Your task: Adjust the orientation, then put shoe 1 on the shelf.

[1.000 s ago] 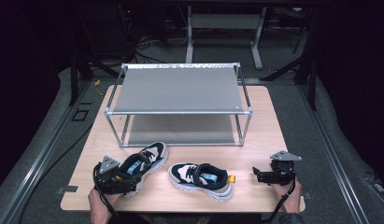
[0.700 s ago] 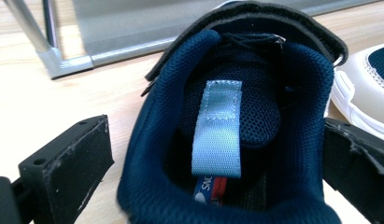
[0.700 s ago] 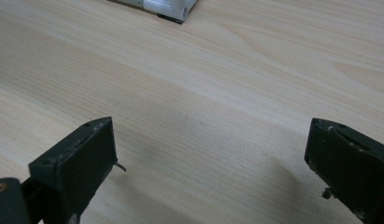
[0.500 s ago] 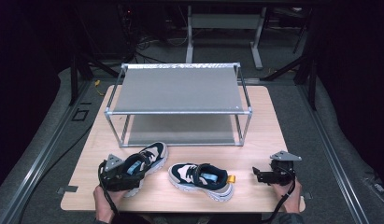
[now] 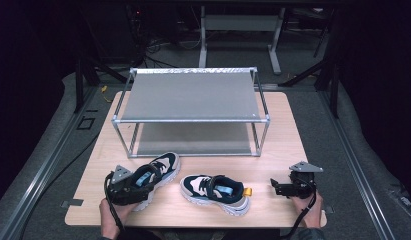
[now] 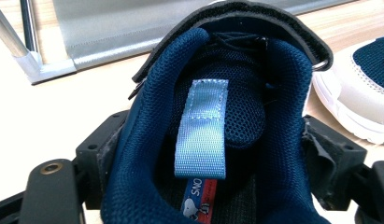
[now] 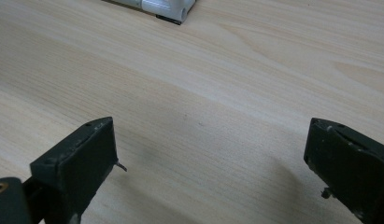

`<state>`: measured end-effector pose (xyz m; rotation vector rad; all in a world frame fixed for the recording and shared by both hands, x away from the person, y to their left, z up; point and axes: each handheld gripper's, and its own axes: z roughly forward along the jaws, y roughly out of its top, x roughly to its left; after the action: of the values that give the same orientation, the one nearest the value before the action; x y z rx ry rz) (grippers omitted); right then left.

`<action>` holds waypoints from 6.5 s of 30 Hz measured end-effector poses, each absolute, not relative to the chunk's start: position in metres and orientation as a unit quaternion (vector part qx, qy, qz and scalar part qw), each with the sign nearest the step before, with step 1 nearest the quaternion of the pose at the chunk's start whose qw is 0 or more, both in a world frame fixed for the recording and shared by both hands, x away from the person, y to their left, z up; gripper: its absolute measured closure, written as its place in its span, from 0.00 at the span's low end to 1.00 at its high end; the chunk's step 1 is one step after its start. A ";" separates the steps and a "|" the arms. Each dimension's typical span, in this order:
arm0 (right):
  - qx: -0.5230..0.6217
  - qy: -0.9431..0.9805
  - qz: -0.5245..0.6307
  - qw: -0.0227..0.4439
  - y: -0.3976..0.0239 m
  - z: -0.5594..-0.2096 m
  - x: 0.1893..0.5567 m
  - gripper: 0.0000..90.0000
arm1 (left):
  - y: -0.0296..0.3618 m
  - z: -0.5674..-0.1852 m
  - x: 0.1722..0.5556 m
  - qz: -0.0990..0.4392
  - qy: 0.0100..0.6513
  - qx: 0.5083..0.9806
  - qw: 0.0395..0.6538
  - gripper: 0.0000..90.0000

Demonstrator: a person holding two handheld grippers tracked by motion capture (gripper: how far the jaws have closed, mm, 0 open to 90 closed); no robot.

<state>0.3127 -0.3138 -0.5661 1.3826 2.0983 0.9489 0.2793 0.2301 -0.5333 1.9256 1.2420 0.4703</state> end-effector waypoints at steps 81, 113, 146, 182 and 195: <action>0.502 0.764 0.336 0.225 -0.314 -0.566 0.313 0.03 | 0.175 -0.490 0.326 0.282 0.532 0.688 0.406 0.28; 0.501 0.763 0.341 0.226 -0.313 -0.566 0.313 0.03 | 0.142 -0.518 0.388 0.271 0.554 0.684 0.390 0.28; 0.500 0.764 0.339 0.226 -0.314 -0.566 0.313 0.03 | 0.161 -0.508 0.379 0.237 0.535 0.689 0.427 0.15; 0.501 0.765 0.336 0.226 -0.314 -0.566 0.313 0.04 | 0.144 -0.524 0.370 0.214 0.533 0.691 0.439 0.63; 0.501 0.765 0.336 0.224 -0.314 -0.566 0.313 0.04 | 0.131 -0.529 0.386 0.221 0.545 0.682 0.434 0.67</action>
<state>0.3131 -0.3136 -0.5657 1.3829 2.1127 0.9281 0.3861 0.1310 -0.5288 1.6993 1.3559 0.5514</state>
